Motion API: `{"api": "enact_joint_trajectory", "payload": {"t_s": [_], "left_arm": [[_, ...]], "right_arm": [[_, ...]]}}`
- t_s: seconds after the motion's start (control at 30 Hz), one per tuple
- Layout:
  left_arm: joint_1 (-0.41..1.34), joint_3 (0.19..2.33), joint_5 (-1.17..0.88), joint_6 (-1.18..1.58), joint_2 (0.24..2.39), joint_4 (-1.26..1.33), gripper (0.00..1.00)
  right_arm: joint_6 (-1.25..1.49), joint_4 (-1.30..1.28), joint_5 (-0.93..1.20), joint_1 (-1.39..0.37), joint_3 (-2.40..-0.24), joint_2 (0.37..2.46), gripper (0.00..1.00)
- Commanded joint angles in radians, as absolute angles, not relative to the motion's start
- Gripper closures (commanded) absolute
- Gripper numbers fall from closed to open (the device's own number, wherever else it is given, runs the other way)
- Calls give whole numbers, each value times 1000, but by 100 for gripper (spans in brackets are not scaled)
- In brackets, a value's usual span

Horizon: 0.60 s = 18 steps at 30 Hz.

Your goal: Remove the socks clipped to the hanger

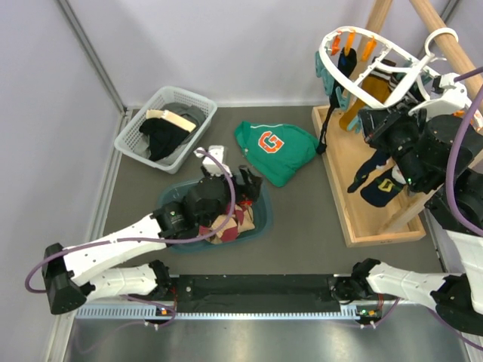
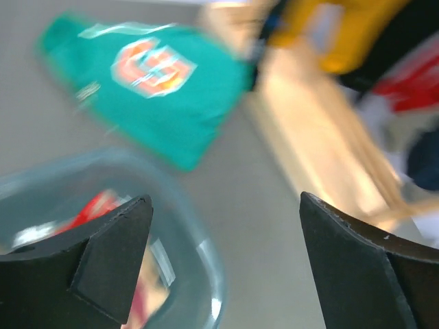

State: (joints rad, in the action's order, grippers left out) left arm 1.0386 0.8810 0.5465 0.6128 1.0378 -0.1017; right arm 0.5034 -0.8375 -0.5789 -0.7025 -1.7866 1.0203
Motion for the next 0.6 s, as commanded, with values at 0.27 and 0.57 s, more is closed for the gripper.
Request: {"api": "enact_joint_trajectory", "payload": {"t_s": [0.27, 0.57], "left_arm": [[1104, 1129, 118, 189, 1410, 458, 7], [1163, 1288, 87, 137, 1644, 535, 5]], "right_arm": [[597, -741, -425, -707, -1772, 1011, 100], [630, -721, -390, -709, -1744, 1006, 100]]}}
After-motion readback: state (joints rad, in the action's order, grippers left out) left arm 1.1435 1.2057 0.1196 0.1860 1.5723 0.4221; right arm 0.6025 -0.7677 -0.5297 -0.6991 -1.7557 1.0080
